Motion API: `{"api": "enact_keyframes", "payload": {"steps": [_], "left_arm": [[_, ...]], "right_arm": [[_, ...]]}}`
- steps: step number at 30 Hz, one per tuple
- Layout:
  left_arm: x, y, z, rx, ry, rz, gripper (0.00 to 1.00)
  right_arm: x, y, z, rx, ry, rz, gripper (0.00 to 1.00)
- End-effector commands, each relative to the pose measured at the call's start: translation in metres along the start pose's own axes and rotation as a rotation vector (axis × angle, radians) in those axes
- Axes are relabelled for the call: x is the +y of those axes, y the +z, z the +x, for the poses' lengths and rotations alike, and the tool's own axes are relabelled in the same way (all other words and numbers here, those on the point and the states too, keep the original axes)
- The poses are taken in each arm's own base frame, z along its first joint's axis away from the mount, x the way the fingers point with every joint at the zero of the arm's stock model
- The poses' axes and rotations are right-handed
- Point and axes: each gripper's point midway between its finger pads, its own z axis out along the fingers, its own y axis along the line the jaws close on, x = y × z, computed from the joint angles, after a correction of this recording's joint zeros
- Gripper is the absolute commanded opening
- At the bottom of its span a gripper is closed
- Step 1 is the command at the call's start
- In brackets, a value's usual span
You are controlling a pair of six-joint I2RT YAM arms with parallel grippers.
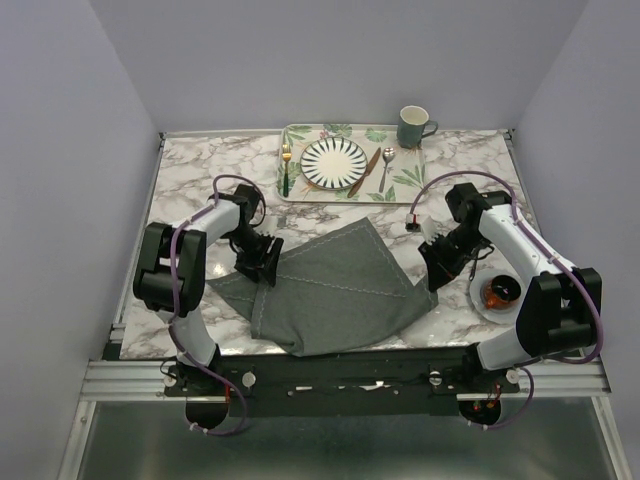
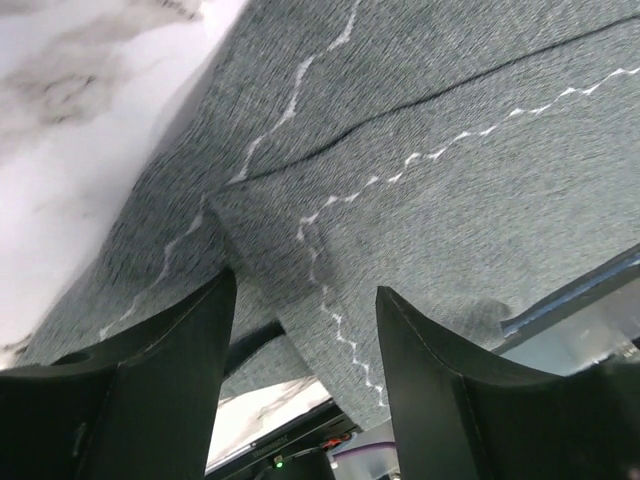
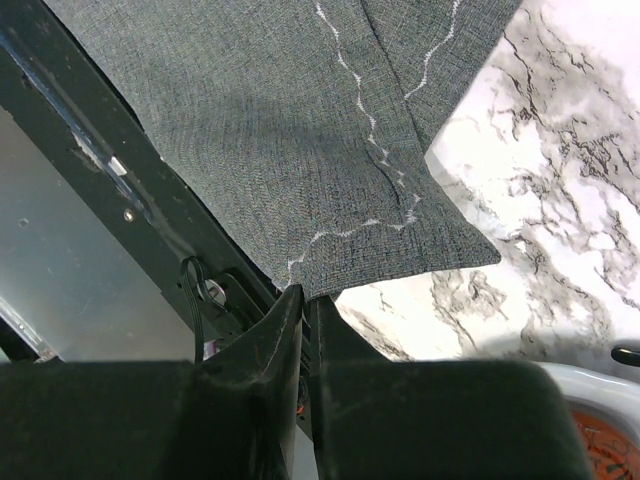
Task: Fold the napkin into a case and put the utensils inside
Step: Flatten out the crumpled napkin at the center of the board.
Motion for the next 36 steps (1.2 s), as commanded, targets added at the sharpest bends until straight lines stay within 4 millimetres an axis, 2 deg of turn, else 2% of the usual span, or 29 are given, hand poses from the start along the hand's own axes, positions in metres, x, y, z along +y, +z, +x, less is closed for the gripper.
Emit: {"api": "enact_keyframes", "payload": {"steps": [1,7,11,14,19,20,23,24,25,27,28,29,32,34,36], "left_arm": [[-0.016,0.004,-0.015,-0.024,-0.019,0.112,0.64],[-0.016,0.007,-0.025,-0.042,-0.035,0.13,0.53],[-0.017,0.0,-0.036,-0.083,-0.023,0.133,0.4],[-0.017,-0.007,-0.042,-0.112,-0.003,0.12,0.38],[-0.019,-0.007,-0.045,-0.125,0.005,0.137,0.26],[-0.018,-0.005,-0.044,-0.121,-0.001,0.134,0.26],[-0.011,0.006,-0.04,-0.087,-0.02,0.122,0.36],[-0.01,0.009,-0.04,-0.084,-0.021,0.122,0.36],[-0.009,0.013,-0.04,-0.078,-0.027,0.124,0.36],[-0.008,0.012,-0.044,-0.091,-0.035,0.131,0.27],[-0.009,0.008,-0.047,-0.107,-0.035,0.136,0.19],[-0.01,0.002,-0.051,-0.129,-0.027,0.144,0.0],[-0.013,-0.024,-0.055,-0.204,0.021,0.163,0.0],[-0.012,-0.044,-0.054,-0.259,0.046,0.158,0.0],[-0.006,-0.049,-0.05,-0.281,0.06,0.144,0.0]], "right_arm": [[-0.001,-0.004,-0.002,-0.008,-0.003,0.026,0.16],[0.0,-0.004,-0.002,-0.01,0.007,0.022,0.16],[0.0,-0.003,-0.001,-0.004,0.01,0.02,0.17],[-0.001,-0.003,0.0,-0.002,0.015,0.027,0.17],[-0.002,-0.001,-0.001,0.002,0.028,0.022,0.19],[-0.002,-0.001,-0.001,0.002,0.032,0.022,0.21],[-0.004,0.002,0.002,0.025,0.061,0.021,0.25],[-0.006,0.003,0.004,0.037,0.072,0.026,0.25],[-0.006,0.004,0.005,0.048,0.084,0.021,0.26],[-0.008,0.004,0.006,0.062,0.108,0.024,0.32],[-0.007,0.004,0.006,0.067,0.116,0.019,0.33],[-0.007,0.005,0.006,0.073,0.125,0.014,0.34],[-0.009,0.004,0.0,0.063,0.15,0.01,0.4],[-0.014,0.005,-0.006,0.05,0.186,0.009,0.41],[-0.022,0.009,-0.011,0.05,0.25,0.004,0.42]]}}
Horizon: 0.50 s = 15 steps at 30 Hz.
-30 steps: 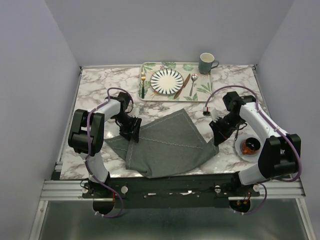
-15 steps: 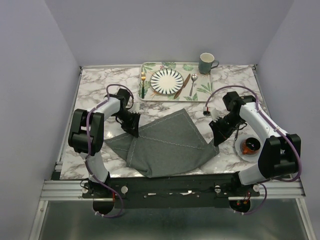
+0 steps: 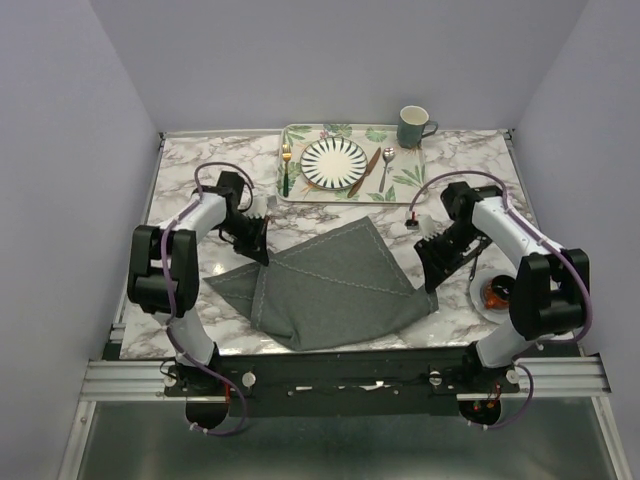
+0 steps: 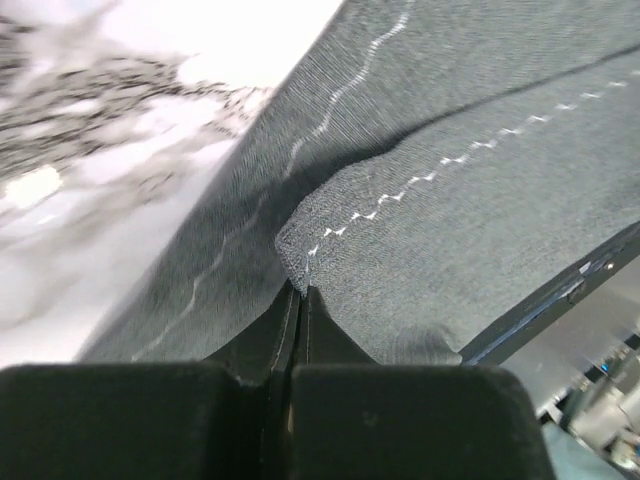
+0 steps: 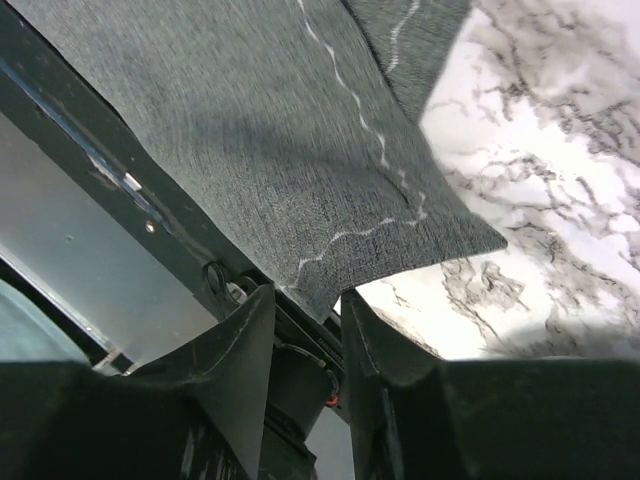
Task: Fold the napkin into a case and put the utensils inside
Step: Flatten out the crumpled napkin at the center of the board.
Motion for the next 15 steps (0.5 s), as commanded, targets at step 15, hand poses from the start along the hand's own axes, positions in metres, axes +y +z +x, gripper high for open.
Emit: {"api": "enact_keyframes", "payload": {"steps": [15], "left_arm": [[-0.004,-0.035,-0.007,-0.123,0.085,0.024,0.0]], "right_arm": [[-0.045,0.026,-0.02,0.071,0.462,-0.087,0.57]]}}
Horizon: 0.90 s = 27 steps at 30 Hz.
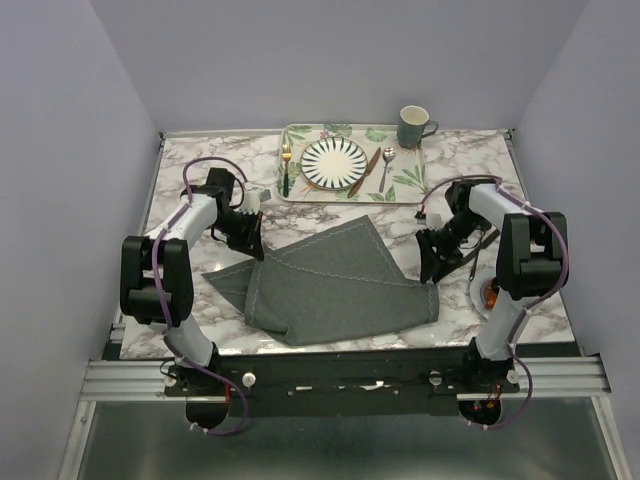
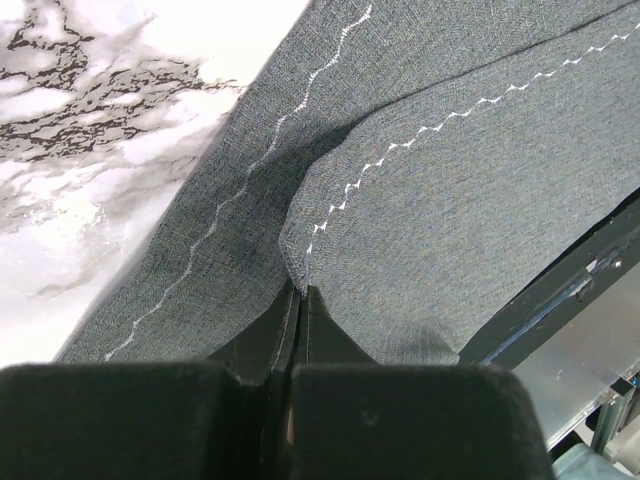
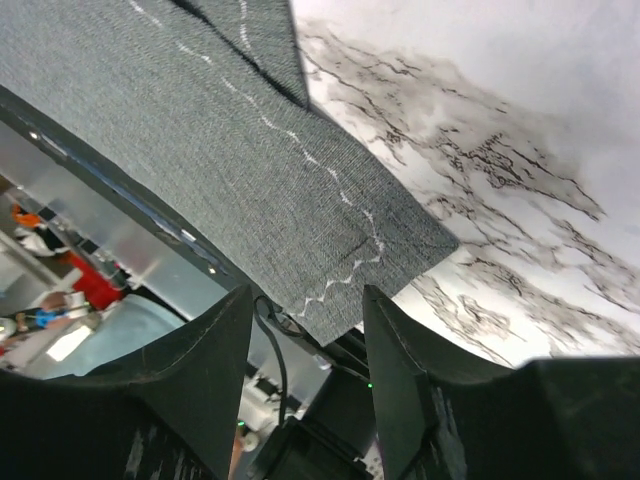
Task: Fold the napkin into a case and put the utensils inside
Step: Flatten out the crumpled napkin at the center of the board.
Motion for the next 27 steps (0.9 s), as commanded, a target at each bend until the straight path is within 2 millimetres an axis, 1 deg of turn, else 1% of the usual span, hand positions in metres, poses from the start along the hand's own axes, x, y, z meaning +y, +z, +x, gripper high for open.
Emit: {"api": "enact_keyframes", "payload": {"steps": [1,3,7,8,10,13,14,15,16,18,20,23,24,27], "left_arm": [[-0.005,-0.001,0.002,-0.006,0.012,0.021,0.0],[-0.003,-0.001,0.003,-0.006,0.013,0.01,0.0],[-0.004,-0.006,0.003,-0.027,0.029,0.0,0.0],[-0.005,-0.007,0.003,-0.032,0.035,0.001,0.0],[-0.007,-0.01,0.002,-0.054,0.038,0.0,0.0],[-0.008,-0.011,0.0,-0.073,0.036,0.002,0.0],[-0.009,-0.01,0.0,-0.072,0.031,0.007,0.0],[-0.009,-0.01,-0.001,-0.076,0.032,0.008,0.0],[-0.009,-0.009,-0.001,-0.075,0.027,0.01,0.0],[-0.01,-0.008,-0.001,-0.076,0.021,0.019,0.0],[-0.01,-0.008,-0.002,-0.08,0.016,0.017,0.0],[-0.011,-0.01,-0.004,-0.095,0.019,0.014,0.0],[-0.01,-0.01,-0.003,-0.099,0.021,0.011,0.0],[-0.009,-0.013,-0.004,-0.116,0.031,-0.008,0.0]], "right_arm": [[-0.008,0.01,0.0,0.037,0.11,0.015,0.57],[-0.011,0.01,0.0,0.034,0.123,0.04,0.57],[-0.029,0.01,0.003,0.021,0.129,0.148,0.57],[-0.032,0.013,0.008,0.034,0.137,0.158,0.57],[-0.037,0.013,0.009,0.043,0.148,0.19,0.57],[-0.038,0.012,0.009,0.049,0.152,0.194,0.57],[-0.039,0.014,0.01,0.06,0.159,0.194,0.58],[-0.041,0.015,0.01,0.069,0.166,0.198,0.65],[-0.042,0.016,0.011,0.078,0.173,0.198,0.69],[-0.043,0.023,0.011,0.102,0.199,0.185,0.7],[-0.039,0.027,0.009,0.102,0.215,0.145,0.7],[-0.032,0.035,0.007,0.109,0.247,0.083,0.64],[-0.031,0.036,0.007,0.109,0.259,0.075,0.58],[-0.03,0.036,0.001,0.072,0.25,0.066,0.49]]}}
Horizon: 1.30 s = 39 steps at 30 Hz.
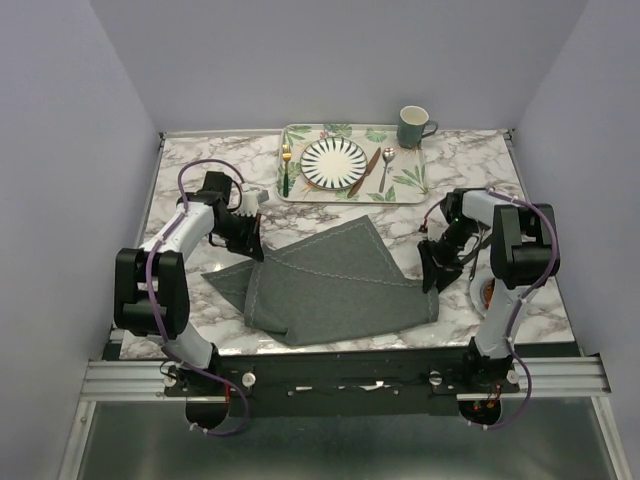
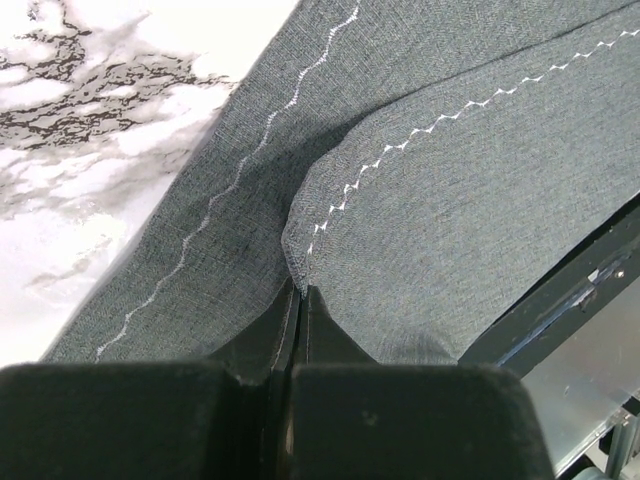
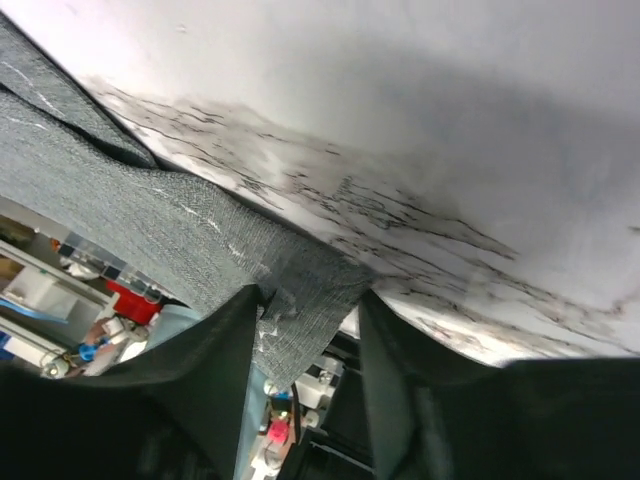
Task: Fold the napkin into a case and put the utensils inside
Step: Flatten out the crumpled napkin at the center of the board.
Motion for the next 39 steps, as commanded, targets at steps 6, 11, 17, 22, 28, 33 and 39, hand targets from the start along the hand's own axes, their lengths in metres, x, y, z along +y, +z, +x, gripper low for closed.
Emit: {"api": "enact_keyframes", "payload": {"steps": [6,11,17,22,28,33,39], "left_arm": [[-0.006,-0.013,-0.011,-0.082,0.036,-0.01,0.0],[-0.005,-0.028,-0.036,-0.143,0.064,-0.032,0.0],[-0.018,-0.085,-0.114,-0.328,0.214,-0.083,0.0],[-0.041,-0.157,-0.179,-0.475,0.354,-0.176,0.0],[-0.074,-0.228,-0.211,-0.693,0.49,-0.268,0.0],[-0.121,-0.264,-0.179,-0.83,0.644,-0.225,0.0],[-0.165,-0.287,-0.114,-0.906,0.775,-0.183,0.0]], "right_arm": [[0.013,-0.025,-0.031,-0.182,-0.059,-0.033,0.2],[0.032,-0.059,-0.05,-0.313,-0.155,-0.08,0.01],[0.073,-0.155,-0.09,-0.626,-0.393,-0.061,0.01],[0.109,-0.247,-0.108,-0.872,-0.567,0.007,0.01],[0.152,-0.325,-0.082,-1.104,-0.753,0.061,0.01],[0.184,-0.356,-0.024,-1.277,-0.92,0.106,0.01],[0.205,-0.335,0.043,-1.362,-1.06,0.088,0.01]]}}
